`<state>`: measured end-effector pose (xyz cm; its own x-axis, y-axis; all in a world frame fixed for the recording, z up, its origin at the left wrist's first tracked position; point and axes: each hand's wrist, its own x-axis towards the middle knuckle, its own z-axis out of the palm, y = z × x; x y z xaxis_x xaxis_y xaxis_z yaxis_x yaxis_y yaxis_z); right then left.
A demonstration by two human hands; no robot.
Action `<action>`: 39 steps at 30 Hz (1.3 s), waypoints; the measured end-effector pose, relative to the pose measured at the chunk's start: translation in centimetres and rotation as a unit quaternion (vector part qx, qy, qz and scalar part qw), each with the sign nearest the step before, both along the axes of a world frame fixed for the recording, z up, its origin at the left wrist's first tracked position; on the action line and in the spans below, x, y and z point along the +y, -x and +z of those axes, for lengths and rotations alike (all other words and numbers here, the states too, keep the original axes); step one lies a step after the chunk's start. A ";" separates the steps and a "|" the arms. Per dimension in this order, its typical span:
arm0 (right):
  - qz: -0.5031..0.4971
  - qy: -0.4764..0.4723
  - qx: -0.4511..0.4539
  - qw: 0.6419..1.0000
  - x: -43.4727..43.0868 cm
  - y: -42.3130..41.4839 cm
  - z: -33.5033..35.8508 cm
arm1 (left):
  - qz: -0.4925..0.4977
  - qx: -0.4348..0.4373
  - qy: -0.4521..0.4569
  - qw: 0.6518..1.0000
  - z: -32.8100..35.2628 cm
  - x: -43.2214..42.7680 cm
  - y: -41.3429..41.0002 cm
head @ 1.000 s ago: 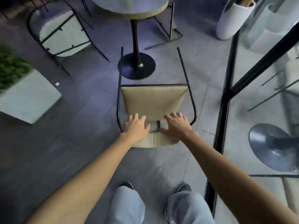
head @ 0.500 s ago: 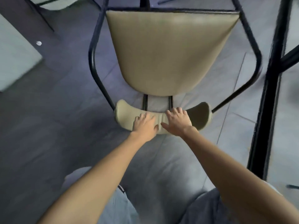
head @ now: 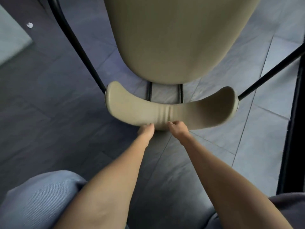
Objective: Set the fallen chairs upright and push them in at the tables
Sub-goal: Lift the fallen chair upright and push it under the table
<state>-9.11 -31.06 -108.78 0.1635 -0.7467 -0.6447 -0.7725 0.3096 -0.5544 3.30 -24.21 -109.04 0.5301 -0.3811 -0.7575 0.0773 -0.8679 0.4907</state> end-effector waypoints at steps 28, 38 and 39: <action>-0.542 -0.188 -0.264 0.775 -1.1 0.0 -3.2 | 0.393 0.302 0.159 0.854 -1.8 -1.5 -1.6; -0.532 -0.145 -0.251 0.795 1.2 0.3 -0.6 | 0.381 0.291 0.159 0.863 0.1 0.4 -1.7; -0.530 -0.143 -0.253 0.797 1.5 0.6 0.3 | 0.380 0.291 0.159 0.864 0.8 0.6 -1.5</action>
